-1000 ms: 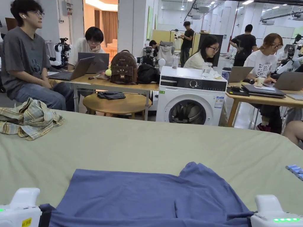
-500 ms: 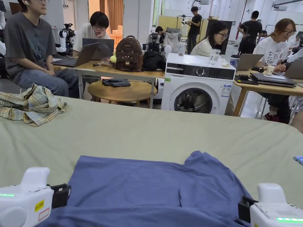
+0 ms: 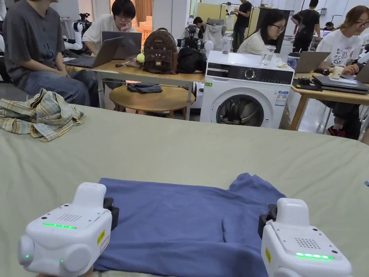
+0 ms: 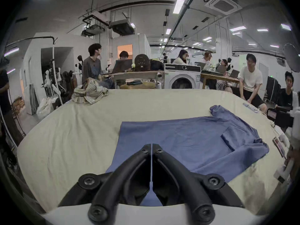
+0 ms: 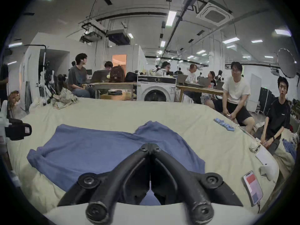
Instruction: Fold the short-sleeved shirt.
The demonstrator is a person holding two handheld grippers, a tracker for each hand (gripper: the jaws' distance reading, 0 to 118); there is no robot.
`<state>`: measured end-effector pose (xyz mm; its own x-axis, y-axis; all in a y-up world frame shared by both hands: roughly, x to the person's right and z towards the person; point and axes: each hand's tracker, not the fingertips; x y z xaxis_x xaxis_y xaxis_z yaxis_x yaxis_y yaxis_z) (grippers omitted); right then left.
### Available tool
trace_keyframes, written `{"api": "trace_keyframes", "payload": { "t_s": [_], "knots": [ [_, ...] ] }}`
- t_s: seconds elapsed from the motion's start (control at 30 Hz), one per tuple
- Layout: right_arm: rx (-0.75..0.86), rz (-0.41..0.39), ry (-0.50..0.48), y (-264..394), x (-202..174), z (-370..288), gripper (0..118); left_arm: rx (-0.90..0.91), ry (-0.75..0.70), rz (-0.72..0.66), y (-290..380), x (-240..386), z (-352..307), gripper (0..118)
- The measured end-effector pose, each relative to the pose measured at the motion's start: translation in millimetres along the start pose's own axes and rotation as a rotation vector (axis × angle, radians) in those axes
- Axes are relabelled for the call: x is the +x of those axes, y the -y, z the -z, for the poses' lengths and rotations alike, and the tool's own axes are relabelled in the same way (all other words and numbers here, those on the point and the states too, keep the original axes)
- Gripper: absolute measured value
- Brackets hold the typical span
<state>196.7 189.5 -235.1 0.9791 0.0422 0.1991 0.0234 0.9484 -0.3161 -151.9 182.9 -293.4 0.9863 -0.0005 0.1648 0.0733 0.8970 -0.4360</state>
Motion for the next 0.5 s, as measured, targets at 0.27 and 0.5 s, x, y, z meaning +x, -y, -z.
{"api": "trace_keyframes", "payload": {
  "t_s": [0.27,0.5],
  "knots": [
    [-0.080,0.023,-0.018,-3.2,-1.5,33.2,0,-0.203,0.004,-0.093,-44.4,-58.5,81.2,0],
    [-0.144,0.010,-0.019,4.5,5.2,63.6,0,-0.385,0.045,-0.174,-89.8,-116.4,191.4,28]
  ]
}}
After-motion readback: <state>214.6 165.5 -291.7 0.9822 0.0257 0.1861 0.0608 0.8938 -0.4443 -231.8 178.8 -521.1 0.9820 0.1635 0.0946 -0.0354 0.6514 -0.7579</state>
